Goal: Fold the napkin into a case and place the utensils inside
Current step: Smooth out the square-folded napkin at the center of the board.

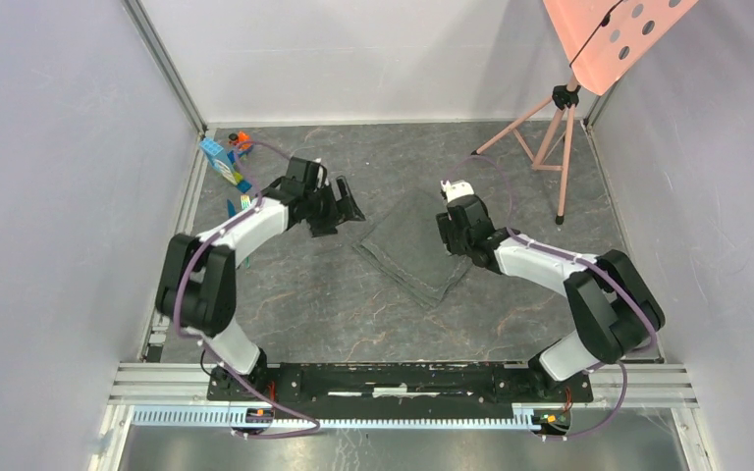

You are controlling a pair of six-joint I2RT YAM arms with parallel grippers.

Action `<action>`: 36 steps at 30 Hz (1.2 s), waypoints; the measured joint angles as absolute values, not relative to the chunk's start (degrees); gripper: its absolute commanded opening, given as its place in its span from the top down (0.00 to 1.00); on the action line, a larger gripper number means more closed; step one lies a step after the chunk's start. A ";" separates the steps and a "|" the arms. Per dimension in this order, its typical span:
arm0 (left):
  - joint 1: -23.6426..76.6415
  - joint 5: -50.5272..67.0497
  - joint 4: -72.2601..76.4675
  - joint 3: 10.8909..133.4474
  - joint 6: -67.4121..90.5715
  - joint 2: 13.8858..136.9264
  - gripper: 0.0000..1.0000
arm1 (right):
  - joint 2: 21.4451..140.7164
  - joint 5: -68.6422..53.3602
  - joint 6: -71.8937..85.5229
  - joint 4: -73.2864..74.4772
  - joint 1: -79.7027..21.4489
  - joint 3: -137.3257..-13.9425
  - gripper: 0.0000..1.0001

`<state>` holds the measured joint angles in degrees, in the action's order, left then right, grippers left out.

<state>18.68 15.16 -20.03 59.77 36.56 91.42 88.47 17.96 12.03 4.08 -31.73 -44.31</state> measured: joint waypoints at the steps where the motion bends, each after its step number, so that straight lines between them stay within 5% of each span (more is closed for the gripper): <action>1: 18.90 15.53 -19.77 62.02 36.53 94.00 0.10 | 88.01 17.12 11.29 4.05 -31.62 -45.04 0.36; 9: 23.92 16.23 -20.03 71.66 33.26 109.19 0.16 | 79.68 4.34 9.10 3.99 -31.38 -41.82 0.31; 14: 25.91 15.11 -19.46 70.26 31.18 109.47 0.40 | 75.64 -1.67 9.34 4.40 -30.33 -36.27 0.31; 18: 27.31 15.57 -14.02 62.87 32.18 105.67 0.50 | 74.41 -5.10 10.44 4.45 -29.28 -33.30 0.31; 22: 32.93 15.70 -6.83 51.81 37.12 98.85 0.49 | 72.34 -5.76 11.40 5.76 -28.95 -31.27 0.31; 28: 39.00 15.00 -6.46 38.85 43.18 85.65 0.28 | 65.10 -1.85 14.02 11.79 -28.64 -29.06 0.26; 36: 38.85 15.66 -6.00 36.69 48.56 79.79 0.41 | 57.71 -3.84 19.51 16.34 -19.00 -23.03 0.33</action>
